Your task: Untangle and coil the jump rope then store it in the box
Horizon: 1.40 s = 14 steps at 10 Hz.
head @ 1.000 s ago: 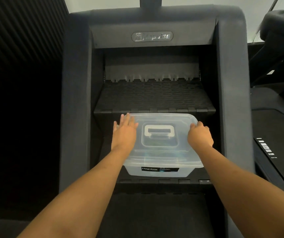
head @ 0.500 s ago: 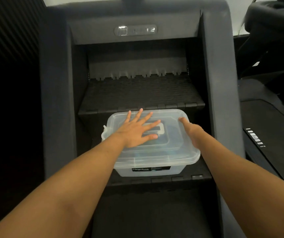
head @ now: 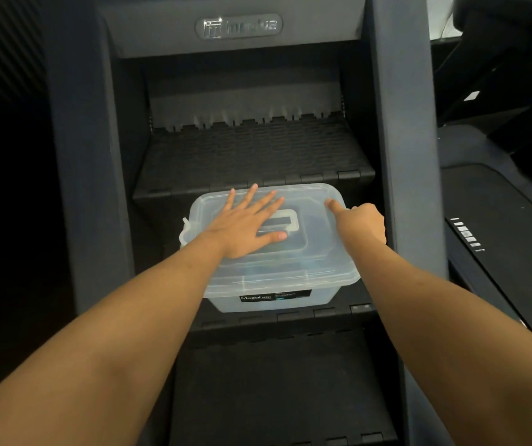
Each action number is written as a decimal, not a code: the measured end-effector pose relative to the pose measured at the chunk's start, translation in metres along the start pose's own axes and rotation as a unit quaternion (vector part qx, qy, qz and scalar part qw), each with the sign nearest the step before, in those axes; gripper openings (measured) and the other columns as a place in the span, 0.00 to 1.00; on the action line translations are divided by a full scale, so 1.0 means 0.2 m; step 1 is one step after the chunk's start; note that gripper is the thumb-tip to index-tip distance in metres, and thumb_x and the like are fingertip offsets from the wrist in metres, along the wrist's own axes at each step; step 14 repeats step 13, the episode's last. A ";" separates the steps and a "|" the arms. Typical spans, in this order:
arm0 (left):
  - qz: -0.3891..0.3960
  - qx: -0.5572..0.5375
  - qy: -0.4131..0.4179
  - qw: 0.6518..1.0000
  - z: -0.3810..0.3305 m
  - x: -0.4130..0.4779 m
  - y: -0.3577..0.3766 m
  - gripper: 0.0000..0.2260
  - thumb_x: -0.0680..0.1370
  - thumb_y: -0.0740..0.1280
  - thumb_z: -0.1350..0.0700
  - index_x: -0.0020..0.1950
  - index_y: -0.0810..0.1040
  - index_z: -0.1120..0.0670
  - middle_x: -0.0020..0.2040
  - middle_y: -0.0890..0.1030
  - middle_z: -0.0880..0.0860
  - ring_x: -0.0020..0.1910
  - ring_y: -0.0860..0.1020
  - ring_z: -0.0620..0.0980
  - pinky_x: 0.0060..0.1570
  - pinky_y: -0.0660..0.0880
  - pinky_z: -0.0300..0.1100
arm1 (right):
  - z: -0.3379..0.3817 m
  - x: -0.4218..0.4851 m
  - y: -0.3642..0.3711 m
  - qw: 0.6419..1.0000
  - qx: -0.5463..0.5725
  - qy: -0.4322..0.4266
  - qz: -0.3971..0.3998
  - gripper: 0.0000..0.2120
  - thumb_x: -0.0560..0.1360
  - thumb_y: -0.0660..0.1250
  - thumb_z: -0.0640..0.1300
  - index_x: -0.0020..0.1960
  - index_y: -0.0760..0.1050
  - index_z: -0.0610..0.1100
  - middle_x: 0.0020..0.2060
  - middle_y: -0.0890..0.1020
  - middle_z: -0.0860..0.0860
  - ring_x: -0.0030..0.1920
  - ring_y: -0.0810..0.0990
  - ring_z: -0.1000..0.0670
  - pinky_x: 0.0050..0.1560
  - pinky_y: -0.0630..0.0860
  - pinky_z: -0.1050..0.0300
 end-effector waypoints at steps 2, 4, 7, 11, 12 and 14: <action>-0.002 -0.005 0.000 1.000 0.01 0.00 0.00 0.37 0.79 0.44 0.25 0.84 0.38 0.40 0.84 0.40 0.42 0.82 0.33 0.52 0.78 0.33 0.62 | 0.05 -0.02 -0.01 0.997 -0.055 -0.031 -0.036 0.22 0.77 0.68 0.63 0.46 0.72 0.43 0.35 0.77 0.49 0.32 0.76 0.49 0.29 0.69 0.58; -0.003 -0.003 -0.002 1.000 0.00 0.00 -0.01 0.38 0.79 0.44 0.25 0.84 0.40 0.41 0.84 0.40 0.43 0.82 0.34 0.52 0.79 0.35 0.63 | 0.10 -0.04 0.02 0.986 -0.126 -0.084 -0.063 0.22 0.81 0.61 0.61 0.41 0.73 0.42 0.37 0.81 0.45 0.32 0.79 0.48 0.32 0.74 0.55; -0.007 -0.021 -0.025 0.999 0.02 -0.01 -0.01 0.41 0.78 0.46 0.24 0.85 0.42 0.44 0.84 0.38 0.46 0.82 0.33 0.52 0.79 0.34 0.62 | 0.31 -0.18 0.24 0.899 -0.243 -0.361 -0.054 0.23 0.85 0.53 0.49 0.79 0.63 0.44 0.77 0.68 0.46 0.80 0.58 0.43 0.79 0.55 0.43; -0.096 -0.190 -0.338 0.917 0.38 -0.35 0.00 0.26 0.87 0.46 0.43 0.85 0.53 0.51 0.86 0.47 0.51 0.84 0.44 0.54 0.79 0.50 0.66 | 0.28 -0.28 0.44 0.848 -0.399 -0.336 0.094 0.27 0.84 0.39 0.61 0.82 0.40 0.60 0.83 0.43 0.51 0.81 0.37 0.44 0.80 0.39 0.41; -0.098 -0.195 -0.329 0.919 0.36 -0.36 -0.01 0.27 0.87 0.45 0.42 0.85 0.52 0.50 0.86 0.46 0.51 0.84 0.43 0.55 0.79 0.50 0.65 | 0.27 -0.30 0.45 0.849 -0.401 -0.329 0.101 0.27 0.84 0.39 0.61 0.82 0.38 0.59 0.82 0.41 0.51 0.81 0.35 0.44 0.80 0.38 0.41; -0.106 -0.186 -0.323 0.922 0.36 -0.34 -0.06 0.28 0.86 0.44 0.40 0.85 0.46 0.49 0.85 0.40 0.51 0.83 0.39 0.57 0.78 0.44 0.70 | 0.32 -0.31 0.42 0.857 -0.376 -0.343 0.081 0.31 0.84 0.40 0.63 0.82 0.36 0.55 0.82 0.38 0.50 0.80 0.32 0.44 0.80 0.36 0.42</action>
Point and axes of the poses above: each hand's wrist, its own x-axis towards the middle knuckle, its own y-axis out of the palm, z = x × y, the point moved 9 cm from there along x, towards the middle knuckle
